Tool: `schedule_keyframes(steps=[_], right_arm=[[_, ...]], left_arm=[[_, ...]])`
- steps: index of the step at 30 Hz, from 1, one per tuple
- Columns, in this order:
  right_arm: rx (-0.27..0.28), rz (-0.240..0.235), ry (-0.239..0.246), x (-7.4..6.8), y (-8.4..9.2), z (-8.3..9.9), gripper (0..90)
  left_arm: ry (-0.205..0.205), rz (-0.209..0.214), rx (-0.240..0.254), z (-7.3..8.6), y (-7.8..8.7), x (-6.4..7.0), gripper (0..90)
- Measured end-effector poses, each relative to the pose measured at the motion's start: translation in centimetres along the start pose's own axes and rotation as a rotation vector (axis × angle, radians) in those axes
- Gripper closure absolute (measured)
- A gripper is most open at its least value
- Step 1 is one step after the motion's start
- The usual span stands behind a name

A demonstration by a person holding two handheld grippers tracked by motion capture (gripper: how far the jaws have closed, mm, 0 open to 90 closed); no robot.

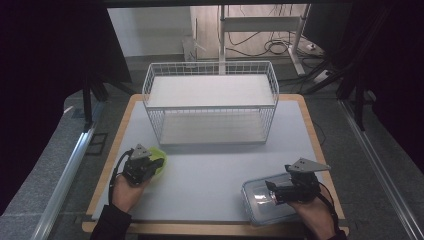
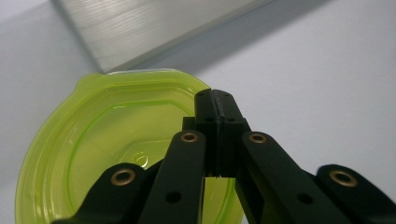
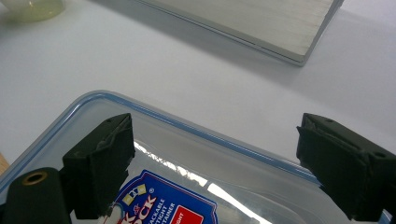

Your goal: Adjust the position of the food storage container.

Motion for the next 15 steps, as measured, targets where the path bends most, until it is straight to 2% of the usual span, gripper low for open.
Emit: schedule_keyframes(steps=[3,5,7,8,9,11,12,13,15], right_arm=[[0.001,-0.001,0.001,0.0,0.0,0.0,11.2],[-0.002,-0.002,-0.003,0.2,0.0,0.1,12.2],[-0.004,-0.003,-0.007,0.2,0.0,0.1,13.3],[-0.002,-0.004,-0.017,0.4,0.2,0.1,18.3],[-0.002,-0.004,-0.017,0.4,0.2,0.1,18.3],[-0.001,-0.006,-0.033,0.9,0.6,0.2,23.9],[-0.002,0.0,-0.045,1.3,1.0,0.3,35.2],[-0.002,0.0,-0.045,1.3,1.0,0.3,35.2],[-0.005,0.005,-0.059,1.7,1.6,0.6,47.7]], left_arm=[[0.004,0.002,0.003,0.1,0.0,-0.1,90.0],[-0.016,-0.022,-0.002,-0.1,-0.1,0.6,90.0],[-0.022,-0.022,0.009,-0.2,-0.1,1.0,90.0],[-0.026,-0.016,0.016,-0.3,0.0,1.3,90.0],[-0.03,-0.01,0.032,-0.4,0.2,1.8,90.0],[-0.062,-0.01,0.052,-0.8,0.5,3.0,90.0],[-0.085,-0.005,0.065,-1.0,0.5,4.1,90.0],[-0.085,-0.005,0.065,-1.0,0.5,4.1,90.0],[-0.085,0.023,0.075,-1.1,0.4,5.0,90.0]])
Point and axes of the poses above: each handheld gripper's, and its own axes: y roughly backward along the jaws, z roughly out of its underside, x roughly to its right, the point moved 3 cm from there along -y, roughly forward along the jaws, and after that the axes turned 12 degrees about -x, right-handed, at the moved point
